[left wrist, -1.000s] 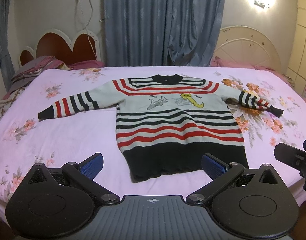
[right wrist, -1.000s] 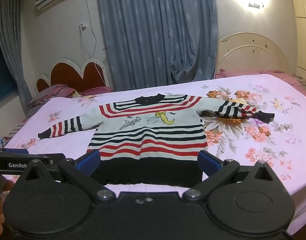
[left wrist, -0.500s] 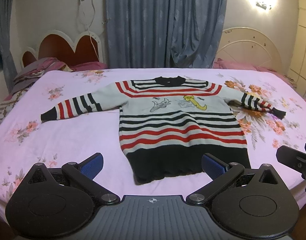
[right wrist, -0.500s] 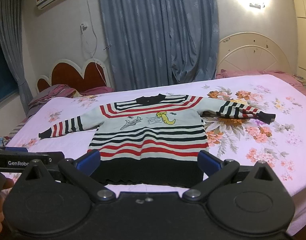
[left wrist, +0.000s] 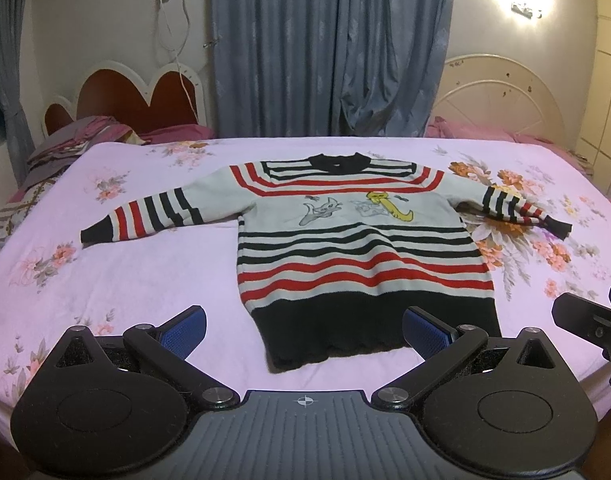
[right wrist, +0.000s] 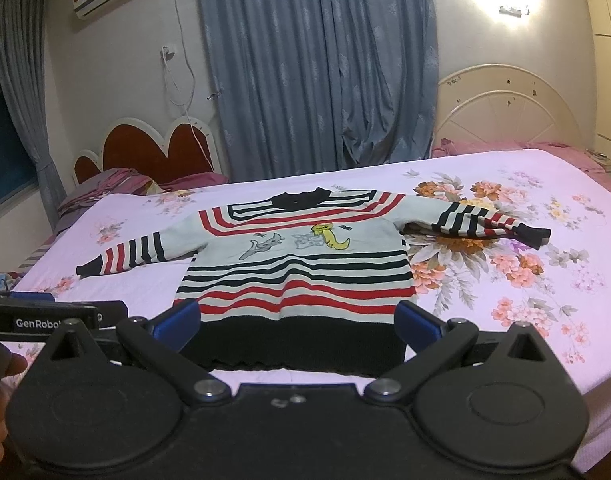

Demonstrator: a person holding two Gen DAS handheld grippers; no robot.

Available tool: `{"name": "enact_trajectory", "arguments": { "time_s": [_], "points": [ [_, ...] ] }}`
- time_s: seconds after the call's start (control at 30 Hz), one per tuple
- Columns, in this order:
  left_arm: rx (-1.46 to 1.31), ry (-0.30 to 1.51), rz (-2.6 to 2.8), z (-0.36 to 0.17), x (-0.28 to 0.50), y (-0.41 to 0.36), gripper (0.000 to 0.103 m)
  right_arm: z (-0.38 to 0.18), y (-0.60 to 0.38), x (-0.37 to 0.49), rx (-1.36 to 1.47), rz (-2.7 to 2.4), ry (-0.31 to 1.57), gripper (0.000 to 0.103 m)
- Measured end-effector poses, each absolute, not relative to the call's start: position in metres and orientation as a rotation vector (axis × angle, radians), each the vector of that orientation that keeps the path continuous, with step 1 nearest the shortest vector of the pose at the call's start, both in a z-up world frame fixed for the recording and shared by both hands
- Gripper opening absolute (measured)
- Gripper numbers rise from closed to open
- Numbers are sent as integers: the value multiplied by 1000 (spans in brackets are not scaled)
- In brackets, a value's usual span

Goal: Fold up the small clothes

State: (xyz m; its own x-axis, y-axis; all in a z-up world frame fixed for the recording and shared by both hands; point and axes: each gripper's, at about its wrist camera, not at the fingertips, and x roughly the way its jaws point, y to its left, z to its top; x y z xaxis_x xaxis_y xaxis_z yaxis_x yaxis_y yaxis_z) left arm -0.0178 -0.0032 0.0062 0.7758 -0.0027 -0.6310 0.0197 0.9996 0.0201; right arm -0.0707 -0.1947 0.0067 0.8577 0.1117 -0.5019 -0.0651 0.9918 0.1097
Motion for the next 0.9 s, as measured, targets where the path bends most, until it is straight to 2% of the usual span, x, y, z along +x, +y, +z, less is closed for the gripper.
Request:
{"name": "enact_trajectory", "arguments": {
  "time_s": [0.9],
  "points": [
    [4, 712, -7, -8, 19, -12, 103, -3, -210, -43, 72, 52, 533, 103]
  ]
}}
